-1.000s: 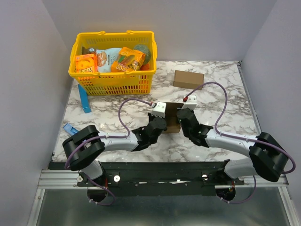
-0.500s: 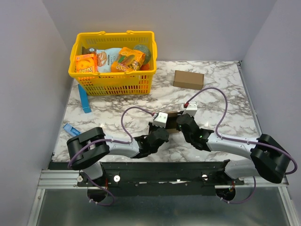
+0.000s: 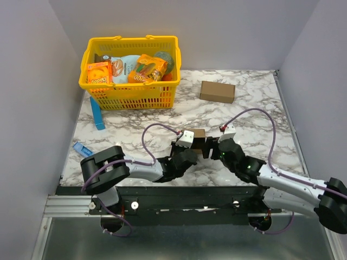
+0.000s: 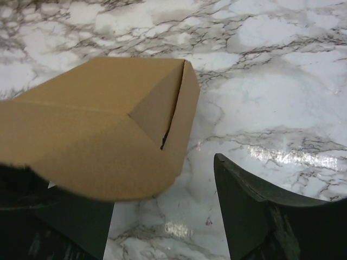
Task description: Fold the paper box
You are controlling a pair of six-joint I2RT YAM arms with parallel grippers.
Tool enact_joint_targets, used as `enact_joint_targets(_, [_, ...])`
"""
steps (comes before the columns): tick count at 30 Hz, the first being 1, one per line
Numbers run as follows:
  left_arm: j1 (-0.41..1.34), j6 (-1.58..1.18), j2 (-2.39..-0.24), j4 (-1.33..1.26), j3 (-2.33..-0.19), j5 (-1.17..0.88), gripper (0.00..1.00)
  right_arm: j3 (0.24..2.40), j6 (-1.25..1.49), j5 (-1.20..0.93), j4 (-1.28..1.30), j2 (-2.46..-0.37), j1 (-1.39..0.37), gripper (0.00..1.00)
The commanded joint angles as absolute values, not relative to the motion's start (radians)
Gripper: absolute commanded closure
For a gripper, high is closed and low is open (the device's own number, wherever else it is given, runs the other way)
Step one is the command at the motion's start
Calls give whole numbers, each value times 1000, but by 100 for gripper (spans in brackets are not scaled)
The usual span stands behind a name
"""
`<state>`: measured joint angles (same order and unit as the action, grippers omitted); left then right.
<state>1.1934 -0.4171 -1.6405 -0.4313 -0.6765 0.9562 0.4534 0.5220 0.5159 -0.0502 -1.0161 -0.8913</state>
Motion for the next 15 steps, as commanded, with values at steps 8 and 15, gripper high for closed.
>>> enact_joint_targets(8, [1193,-302,-1678,-416,-644,1013,100,327,471,190,177,-510,-897,18])
enact_joint_targets(15, [1193,-198,-1678,-494,-629,980,100,573,567,423,425,-547,-890,7])
